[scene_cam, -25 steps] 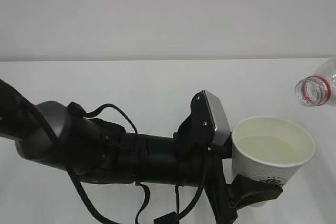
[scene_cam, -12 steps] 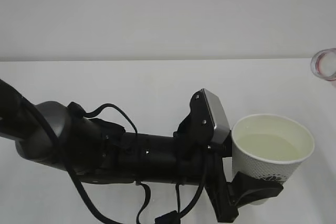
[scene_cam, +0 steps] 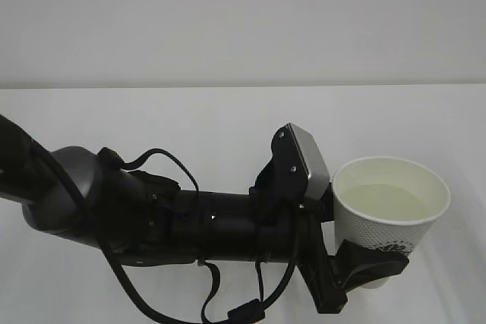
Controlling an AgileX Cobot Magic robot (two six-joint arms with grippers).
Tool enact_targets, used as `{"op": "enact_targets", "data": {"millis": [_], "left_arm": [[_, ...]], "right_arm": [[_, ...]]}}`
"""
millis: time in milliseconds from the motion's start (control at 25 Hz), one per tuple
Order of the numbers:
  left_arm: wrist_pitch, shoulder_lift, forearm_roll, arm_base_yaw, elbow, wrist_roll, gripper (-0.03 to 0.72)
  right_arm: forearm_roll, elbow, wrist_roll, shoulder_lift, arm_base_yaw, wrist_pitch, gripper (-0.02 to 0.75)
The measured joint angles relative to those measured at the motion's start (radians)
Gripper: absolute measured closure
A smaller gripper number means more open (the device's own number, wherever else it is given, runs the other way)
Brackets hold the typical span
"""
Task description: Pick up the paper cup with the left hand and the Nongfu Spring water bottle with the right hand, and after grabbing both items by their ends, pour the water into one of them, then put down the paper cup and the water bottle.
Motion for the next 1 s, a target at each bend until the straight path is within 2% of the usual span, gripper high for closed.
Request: {"op": "enact_targets", "data": {"millis": [560,1000], "left_arm": [[0.000,0.000,-0.027,0.000,0.000,0.000,0.160],[0.000,0.000,-0.031,0.000,0.000,0.000,0.160]], "right_arm": [[0.000,0.000,0.585,0.021,0.000,0.000,0.360],[0.000,0.000,0.661,0.182,0.000,0.000,0.360]]}}
